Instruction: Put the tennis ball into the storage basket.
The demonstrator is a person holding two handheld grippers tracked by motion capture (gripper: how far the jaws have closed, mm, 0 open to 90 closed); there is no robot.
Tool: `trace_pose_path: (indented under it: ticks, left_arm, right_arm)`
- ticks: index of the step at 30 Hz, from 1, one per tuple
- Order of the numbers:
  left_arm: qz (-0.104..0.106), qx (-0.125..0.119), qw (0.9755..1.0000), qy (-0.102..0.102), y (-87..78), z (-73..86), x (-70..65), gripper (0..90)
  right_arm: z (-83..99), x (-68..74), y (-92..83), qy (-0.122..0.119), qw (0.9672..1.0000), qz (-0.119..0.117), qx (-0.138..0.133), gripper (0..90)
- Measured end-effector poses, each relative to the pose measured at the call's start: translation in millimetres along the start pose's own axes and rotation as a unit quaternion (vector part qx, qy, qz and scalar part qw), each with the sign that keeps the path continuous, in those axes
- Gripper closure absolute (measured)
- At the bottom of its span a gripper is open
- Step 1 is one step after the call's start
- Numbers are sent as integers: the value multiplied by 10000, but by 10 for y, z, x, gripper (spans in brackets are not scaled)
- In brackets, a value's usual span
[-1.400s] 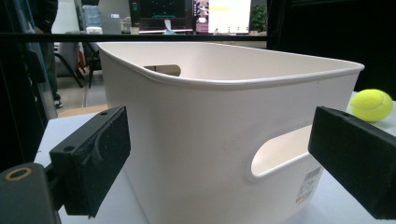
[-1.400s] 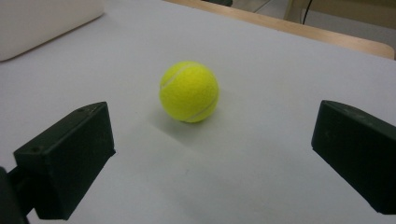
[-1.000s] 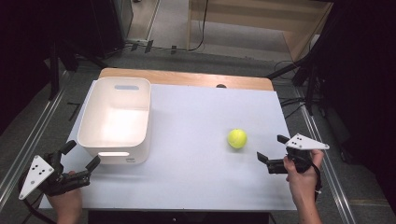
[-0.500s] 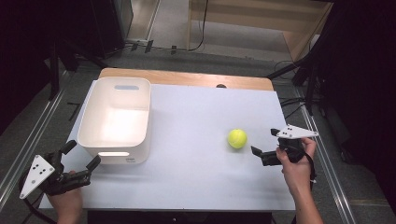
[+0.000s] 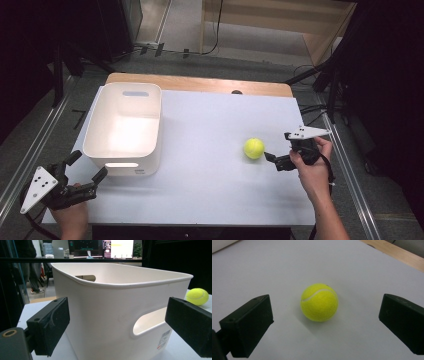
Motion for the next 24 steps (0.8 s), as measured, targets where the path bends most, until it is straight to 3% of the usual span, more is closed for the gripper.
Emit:
trace_pose_path:
  ticks: [13,24]
  left_arm:
    - [7,-2,10000,4,-1,0,0,58]
    - [7,-5,10000,8,-1,-1,1,58]
  right_arm:
    - [-166,-30,162,-166,9991,-127,368,0]
    - [-280,-31,330,-310,9963,-215,766,0]
Point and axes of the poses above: each handheld gripper's, and its own axes: y roughly forward along the jaws, z roughly out of its underside, x roughly to its left, the point moved 1 cm from there along y, roughly forward along the jaws, and after that the axes turned 6 degrees about z, right-handed, at the moved point
